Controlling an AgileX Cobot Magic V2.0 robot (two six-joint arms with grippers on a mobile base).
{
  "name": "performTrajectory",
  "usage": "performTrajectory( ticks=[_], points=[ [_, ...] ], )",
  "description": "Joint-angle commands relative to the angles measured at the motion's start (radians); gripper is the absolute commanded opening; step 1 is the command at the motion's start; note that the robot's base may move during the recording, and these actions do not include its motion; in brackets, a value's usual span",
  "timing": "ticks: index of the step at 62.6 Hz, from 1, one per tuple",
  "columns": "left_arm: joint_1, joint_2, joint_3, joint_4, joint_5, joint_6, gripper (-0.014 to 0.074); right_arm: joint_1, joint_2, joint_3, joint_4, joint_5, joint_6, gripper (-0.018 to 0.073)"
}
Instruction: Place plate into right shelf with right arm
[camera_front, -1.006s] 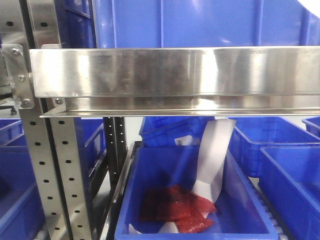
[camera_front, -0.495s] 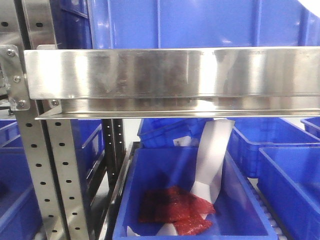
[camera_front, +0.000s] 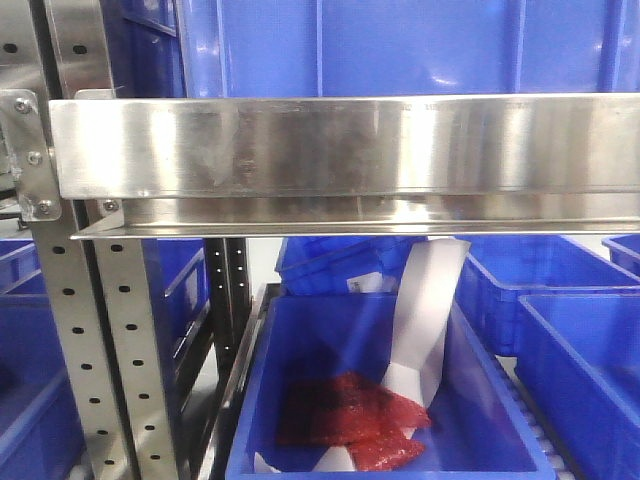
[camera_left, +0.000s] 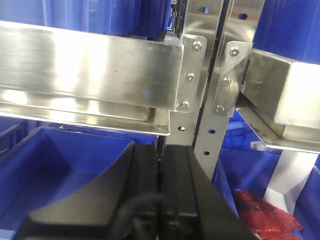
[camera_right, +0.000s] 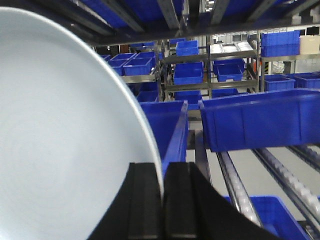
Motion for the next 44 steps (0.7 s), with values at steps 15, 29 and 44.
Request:
performTrajectory(
  ticks=[15, 29, 44],
  points=[
    [-0.002, -0.010, 0.010, -0.008, -0.090, -0.007, -0.0128, -0.007, 0.391, -0.349, 0.006, -0.124, 0.004, 0.0054],
    [-0.002, -0.010, 0.010, -0.008, -0.090, -0.007, -0.0128, 0.042, 0.630, -0.544, 0.006, -0.148, 0.004, 0.0054],
    [-0.002, -0.010, 0.010, -0.008, -0.090, -0.007, -0.0128, 0.073, 0.840, -0.698, 0.006, -0.174, 0.004, 0.0054]
  ],
)
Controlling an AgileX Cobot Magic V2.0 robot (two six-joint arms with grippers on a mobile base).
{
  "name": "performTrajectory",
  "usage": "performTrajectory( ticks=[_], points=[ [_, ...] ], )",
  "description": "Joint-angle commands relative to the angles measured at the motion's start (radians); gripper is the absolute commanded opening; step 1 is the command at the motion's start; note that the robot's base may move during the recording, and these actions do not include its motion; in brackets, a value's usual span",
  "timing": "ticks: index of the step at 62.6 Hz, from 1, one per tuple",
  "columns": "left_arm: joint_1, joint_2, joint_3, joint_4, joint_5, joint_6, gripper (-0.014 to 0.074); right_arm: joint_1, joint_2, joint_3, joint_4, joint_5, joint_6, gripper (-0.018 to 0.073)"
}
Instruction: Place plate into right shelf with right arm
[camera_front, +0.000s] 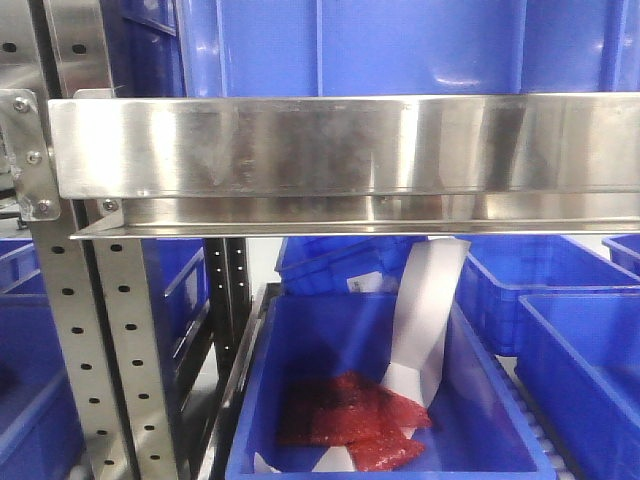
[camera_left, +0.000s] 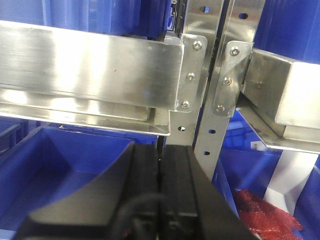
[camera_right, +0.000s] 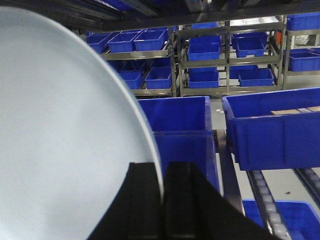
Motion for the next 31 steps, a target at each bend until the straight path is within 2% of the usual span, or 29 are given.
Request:
performTrajectory(
  ticks=[1, 12, 23, 28, 31],
  points=[
    [-0.002, -0.010, 0.010, -0.008, -0.090, -0.007, -0.0128, 0.013, 0.043, -0.077, 0.003, -0.101, 0.002, 0.0054],
    [-0.002, -0.010, 0.010, -0.008, -0.090, -0.007, -0.0128, 0.067, 0.131, -0.080, -0.003, -0.119, 0.001, 0.0055],
    [-0.002, -0.010, 0.010, -0.008, -0.090, -0.007, -0.0128, 0.079, 0.169, -0.080, -0.015, -0.132, -0.004, 0.0066],
    [-0.002, -0.010, 0.010, -0.008, -0.090, -0.007, -0.0128, 0.079, 0.169, -0.080, -0.015, -0.127, -0.004, 0.0149],
    [-0.002, -0.010, 0.010, -0.008, -0.090, -0.007, -0.0128, 0.079, 0.169, -0.080, -0.015, -0.127, -0.004, 0.0238]
  ],
)
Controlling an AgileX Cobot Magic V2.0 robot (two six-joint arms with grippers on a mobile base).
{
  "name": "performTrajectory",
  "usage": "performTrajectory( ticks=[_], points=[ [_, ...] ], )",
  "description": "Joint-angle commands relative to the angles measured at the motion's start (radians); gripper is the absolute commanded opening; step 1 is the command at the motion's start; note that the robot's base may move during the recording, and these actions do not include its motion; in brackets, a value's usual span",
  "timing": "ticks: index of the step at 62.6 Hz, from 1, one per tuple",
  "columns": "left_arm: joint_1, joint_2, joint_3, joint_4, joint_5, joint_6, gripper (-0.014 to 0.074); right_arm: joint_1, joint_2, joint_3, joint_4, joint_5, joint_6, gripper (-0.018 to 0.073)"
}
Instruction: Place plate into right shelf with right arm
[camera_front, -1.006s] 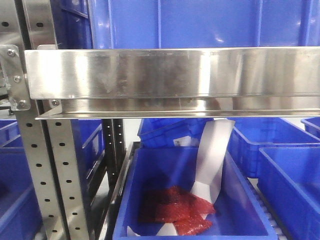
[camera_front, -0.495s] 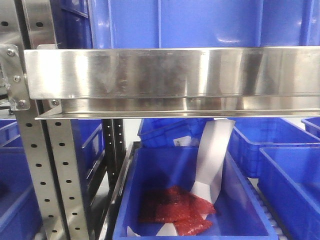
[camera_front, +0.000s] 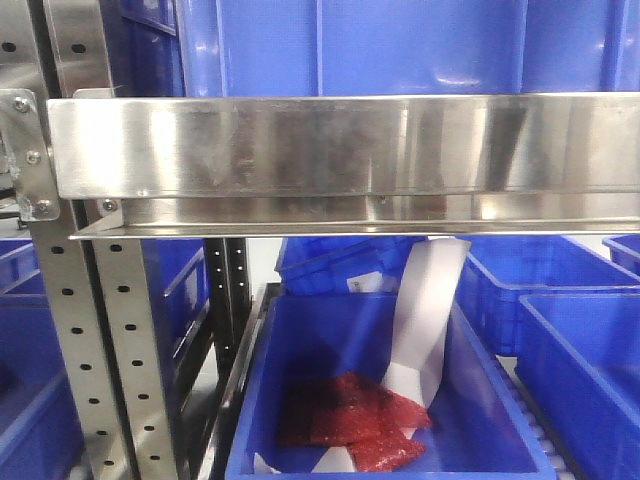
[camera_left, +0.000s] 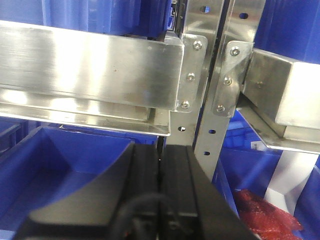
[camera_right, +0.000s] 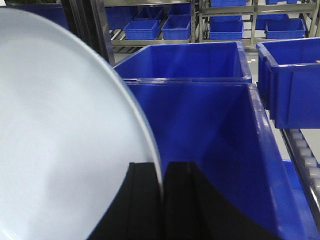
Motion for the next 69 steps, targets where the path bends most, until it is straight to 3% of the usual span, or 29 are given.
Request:
performTrajectory(
  ticks=[1, 9, 16, 25, 41, 55, 69],
  points=[
    [-0.002, -0.010, 0.010, -0.008, -0.090, -0.007, -0.0128, 0.000, -0.039, -0.044, -0.009, -0.113, -0.004, 0.0267],
    [-0.002, -0.010, 0.010, -0.008, -0.090, -0.007, -0.0128, 0.000, -0.040, -0.044, -0.009, -0.104, -0.004, 0.0501],
    [-0.002, -0.010, 0.010, -0.008, -0.090, -0.007, -0.0128, 0.000, -0.042, -0.044, -0.004, -0.100, -0.004, 0.0524],
    [-0.002, -0.010, 0.010, -0.008, -0.090, -0.007, -0.0128, 0.000, -0.045, -0.044, 0.018, -0.101, -0.004, 0.0429],
    [-0.002, -0.010, 0.010, -0.008, -0.090, -0.007, -0.0128, -0.022, -0.050, -0.043, 0.017, -0.096, -0.004, 0.0039],
    [-0.002, -0.010, 0.010, -0.008, -0.090, -0.007, -0.0128, -0.080, -0.145, 0.008, 0.017, -0.079, -0.004, 0.0052],
    [-0.002, -0.010, 0.010, -0.008, -0.090, -0.007, -0.0128, -0.098, -0.358, 0.248, -0.027, -0.097, -0.004, 0.0052]
  ],
)
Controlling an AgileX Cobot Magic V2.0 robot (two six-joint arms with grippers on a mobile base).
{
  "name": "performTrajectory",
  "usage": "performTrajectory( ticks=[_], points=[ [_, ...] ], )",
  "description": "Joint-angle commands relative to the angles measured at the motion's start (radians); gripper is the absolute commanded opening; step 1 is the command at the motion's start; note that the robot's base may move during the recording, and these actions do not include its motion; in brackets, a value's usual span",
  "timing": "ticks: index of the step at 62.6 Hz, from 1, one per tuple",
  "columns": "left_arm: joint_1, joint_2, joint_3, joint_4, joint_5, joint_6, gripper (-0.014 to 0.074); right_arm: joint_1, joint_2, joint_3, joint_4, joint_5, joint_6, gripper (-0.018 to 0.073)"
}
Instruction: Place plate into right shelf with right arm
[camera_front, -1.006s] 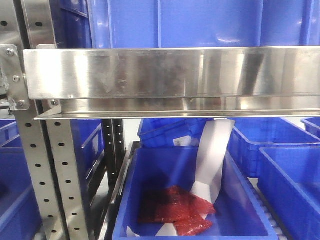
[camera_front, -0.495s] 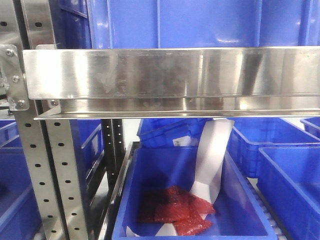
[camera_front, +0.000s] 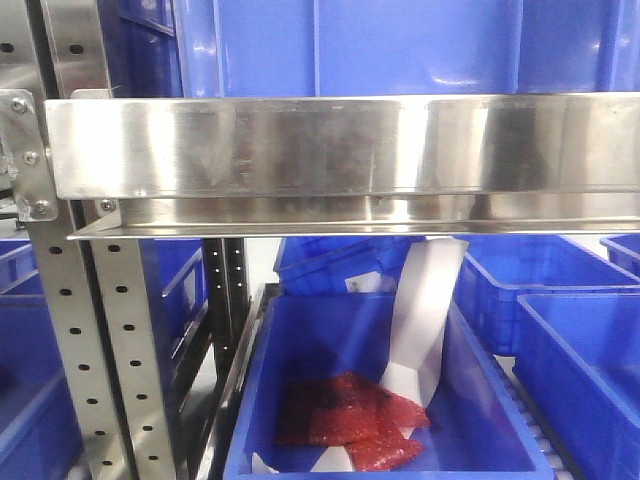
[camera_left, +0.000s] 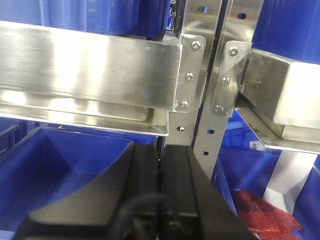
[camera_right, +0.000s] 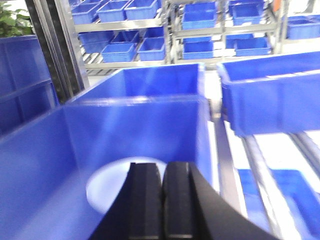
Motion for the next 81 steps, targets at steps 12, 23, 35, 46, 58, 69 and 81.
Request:
performTrajectory(
  ticks=[12, 23, 35, 46, 58, 69, 81],
  points=[
    [-0.002, -0.010, 0.010, -0.008, -0.090, -0.007, -0.0128, -0.006, -0.328, 0.302, -0.046, -0.158, -0.004, 0.0052],
    [-0.002, -0.010, 0.010, -0.008, -0.090, -0.007, -0.0128, -0.006, -0.546, 0.503, -0.050, -0.153, -0.004, 0.0052],
    [-0.002, -0.010, 0.010, -0.008, -0.090, -0.007, -0.0128, -0.006, -0.799, 0.696, -0.050, -0.137, -0.004, 0.0052],
    [-0.002, -0.010, 0.010, -0.008, -0.090, -0.007, -0.0128, -0.006, -1.003, 0.811, -0.050, -0.099, -0.004, 0.0052],
    [-0.002, -0.010, 0.010, -0.008, -0.090, -0.007, -0.0128, -0.006, -1.129, 0.842, -0.050, -0.023, -0.004, 0.0052],
    [-0.002, -0.010, 0.010, -0.008, -0.090, -0.007, -0.0128, -0.006, -1.135, 0.849, -0.050, -0.024, -0.004, 0.0052],
    [-0.002, -0.010, 0.010, -0.008, -0.090, -0.007, -0.0128, -0.006, -1.135, 0.849, -0.050, -0.024, -0.004, 0.0052]
  ],
)
